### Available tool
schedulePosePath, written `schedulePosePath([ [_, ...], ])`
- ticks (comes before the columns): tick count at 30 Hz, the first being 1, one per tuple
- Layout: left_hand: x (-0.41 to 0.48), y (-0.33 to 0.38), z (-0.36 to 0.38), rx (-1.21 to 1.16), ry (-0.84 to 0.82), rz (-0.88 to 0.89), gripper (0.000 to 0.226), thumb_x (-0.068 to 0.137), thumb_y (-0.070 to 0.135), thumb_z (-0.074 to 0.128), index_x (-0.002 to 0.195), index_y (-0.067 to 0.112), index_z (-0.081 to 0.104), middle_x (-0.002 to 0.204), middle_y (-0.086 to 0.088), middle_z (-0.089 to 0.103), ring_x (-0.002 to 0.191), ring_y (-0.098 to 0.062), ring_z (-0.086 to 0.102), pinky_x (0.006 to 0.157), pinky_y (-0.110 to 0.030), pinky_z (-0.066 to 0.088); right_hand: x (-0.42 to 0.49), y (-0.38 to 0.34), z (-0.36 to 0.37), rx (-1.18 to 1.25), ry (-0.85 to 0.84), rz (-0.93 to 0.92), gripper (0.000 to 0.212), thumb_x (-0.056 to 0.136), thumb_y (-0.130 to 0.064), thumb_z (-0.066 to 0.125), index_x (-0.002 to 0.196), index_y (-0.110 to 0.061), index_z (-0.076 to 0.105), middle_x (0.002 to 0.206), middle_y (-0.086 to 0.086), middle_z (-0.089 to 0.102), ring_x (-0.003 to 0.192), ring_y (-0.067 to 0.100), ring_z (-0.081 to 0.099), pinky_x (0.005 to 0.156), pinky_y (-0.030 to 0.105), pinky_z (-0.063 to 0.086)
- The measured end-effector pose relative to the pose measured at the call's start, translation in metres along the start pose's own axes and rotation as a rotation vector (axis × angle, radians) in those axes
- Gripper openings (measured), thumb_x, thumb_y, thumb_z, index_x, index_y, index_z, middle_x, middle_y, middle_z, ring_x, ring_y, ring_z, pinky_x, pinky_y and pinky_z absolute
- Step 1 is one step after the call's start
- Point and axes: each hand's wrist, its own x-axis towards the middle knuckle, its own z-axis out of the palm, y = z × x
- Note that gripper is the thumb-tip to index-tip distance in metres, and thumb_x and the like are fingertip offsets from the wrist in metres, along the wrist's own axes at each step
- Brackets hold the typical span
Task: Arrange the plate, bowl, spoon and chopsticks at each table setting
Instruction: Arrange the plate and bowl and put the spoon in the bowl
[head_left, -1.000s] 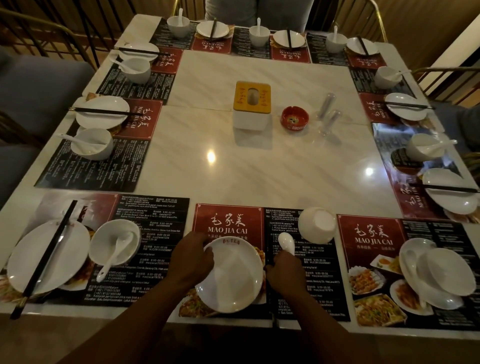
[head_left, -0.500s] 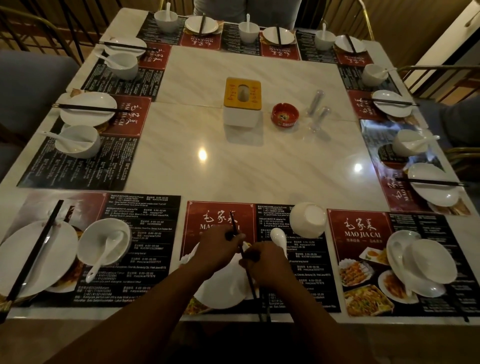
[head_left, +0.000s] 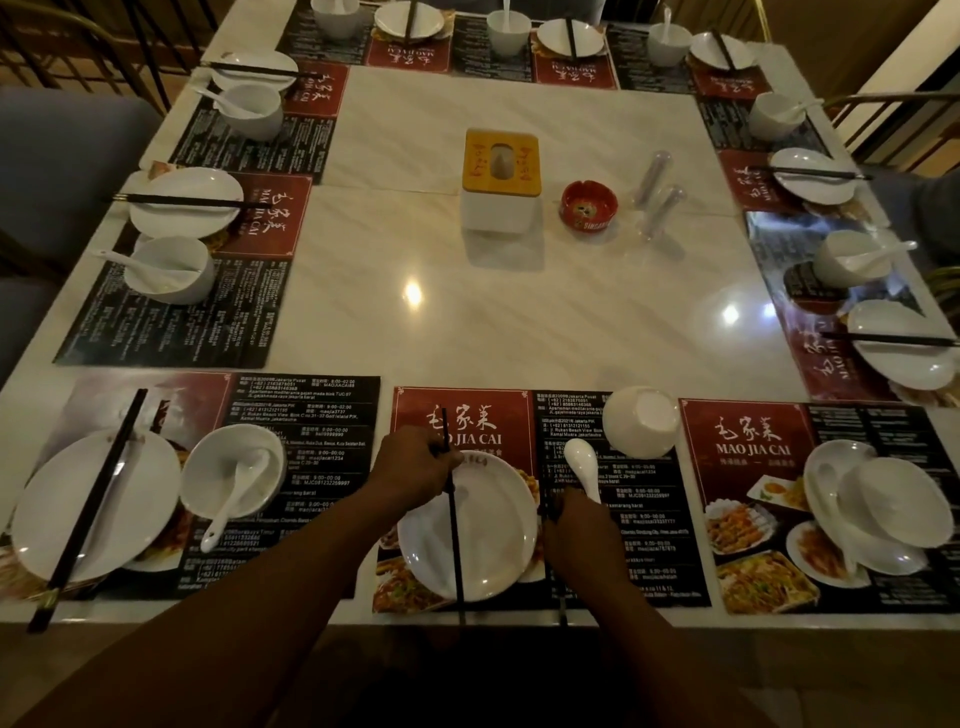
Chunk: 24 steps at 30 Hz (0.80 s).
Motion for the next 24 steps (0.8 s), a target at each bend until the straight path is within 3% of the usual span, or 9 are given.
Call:
schedulePosePath([
  [2, 0.002, 0.003, 0.001, 0.033, -0.018, 0.045, 0.014, 0.084, 0.028, 0.078, 0.096, 0.023, 0.074, 0.077, 0.011, 0.071, 0.060, -0.003, 0.070, 0.058, -0.020, 0.058, 0.000, -0.001, -0.001, 0.053, 0.009, 0.052, 0.013, 0.089, -0.022, 0.063, 0.078, -0.016, 0.057, 0.073, -0.003, 0.061, 0.068, 0.015, 0.060, 0.065, 0.033, 0.055],
  [6, 0.004, 0.008, 0.006, 0.045, 0.022, 0.111, 0.039, 0.078, 0.027, 0.083, 0.114, 0.023, 0.067, 0.105, 0.003, 0.072, 0.089, -0.015, 0.071, 0.079, -0.039, 0.061, -0.005, -0.012, -0.008, 0.124, 0.050, 0.037, 0.006, 0.085, -0.020, 0.068, 0.085, -0.021, 0.063, 0.077, -0.009, 0.063, 0.075, 0.013, 0.064, 0.068, 0.026, 0.052],
  [9, 0.005, 0.009, 0.007, 0.046, 0.022, 0.155, 0.050, 0.077, 0.025, 0.085, 0.121, 0.022, 0.062, 0.113, 0.001, 0.070, 0.097, -0.016, 0.069, 0.082, -0.042, 0.060, -0.015, -0.032, -0.001, 0.145, 0.053, -0.040, 0.014, 0.085, -0.020, 0.071, 0.083, -0.029, 0.061, 0.075, -0.014, 0.062, 0.070, 0.003, 0.062, 0.057, 0.015, 0.043],
  [11, 0.006, 0.008, 0.005, 0.044, 0.019, 0.181, 0.050, 0.077, 0.026, 0.085, 0.121, 0.022, 0.062, 0.113, 0.001, 0.070, 0.094, -0.015, 0.070, 0.080, -0.042, 0.061, -0.022, -0.044, 0.012, 0.084, 0.042, -0.096, 0.008, 0.086, -0.023, 0.071, 0.091, -0.025, 0.065, 0.082, -0.009, 0.067, 0.073, 0.005, 0.063, 0.062, 0.016, 0.047],
  [13, 0.005, 0.007, 0.001, 0.067, 0.023, 0.203, 0.048, 0.078, 0.029, 0.084, 0.121, 0.022, 0.062, 0.112, 0.001, 0.070, 0.089, -0.015, 0.070, 0.079, -0.042, 0.061, -0.026, -0.053, 0.026, 0.006, 0.041, -0.122, 0.017, 0.087, -0.027, 0.069, 0.102, -0.018, 0.068, 0.092, -0.002, 0.071, 0.085, 0.013, 0.067, 0.072, 0.022, 0.052],
  [18, 0.001, -0.003, -0.014, 0.102, 0.015, 0.213, 0.041, 0.084, 0.032, 0.077, 0.119, 0.022, 0.061, 0.098, 0.001, 0.072, 0.084, -0.015, 0.070, 0.079, -0.042, 0.060, -0.028, -0.059, 0.044, -0.021, 0.075, -0.160, 0.023, 0.090, -0.029, 0.065, 0.108, -0.014, 0.067, 0.101, 0.003, 0.071, 0.093, 0.018, 0.066, 0.076, 0.026, 0.051],
  [21, -0.005, -0.016, -0.025, 0.143, 0.069, 0.240, 0.037, 0.087, 0.027, 0.074, 0.121, 0.018, 0.063, 0.095, 0.001, 0.073, 0.081, -0.013, 0.070, 0.077, -0.040, 0.061, -0.027, -0.061, 0.047, 0.000, 0.086, -0.141, 0.023, 0.091, -0.029, 0.063, 0.108, -0.014, 0.067, 0.101, 0.003, 0.069, 0.094, 0.019, 0.065, 0.080, 0.031, 0.054],
  [24, -0.010, -0.030, -0.034, 0.185, 0.082, 0.221, 0.035, 0.087, 0.022, 0.073, 0.120, 0.014, 0.065, 0.106, -0.003, 0.072, 0.092, -0.015, 0.067, 0.084, -0.035, 0.058, -0.028, -0.066, 0.050, 0.050, 0.120, -0.102, 0.027, 0.091, -0.040, 0.062, 0.103, -0.016, 0.067, 0.093, -0.001, 0.069, 0.089, 0.016, 0.066, 0.073, 0.028, 0.053],
])
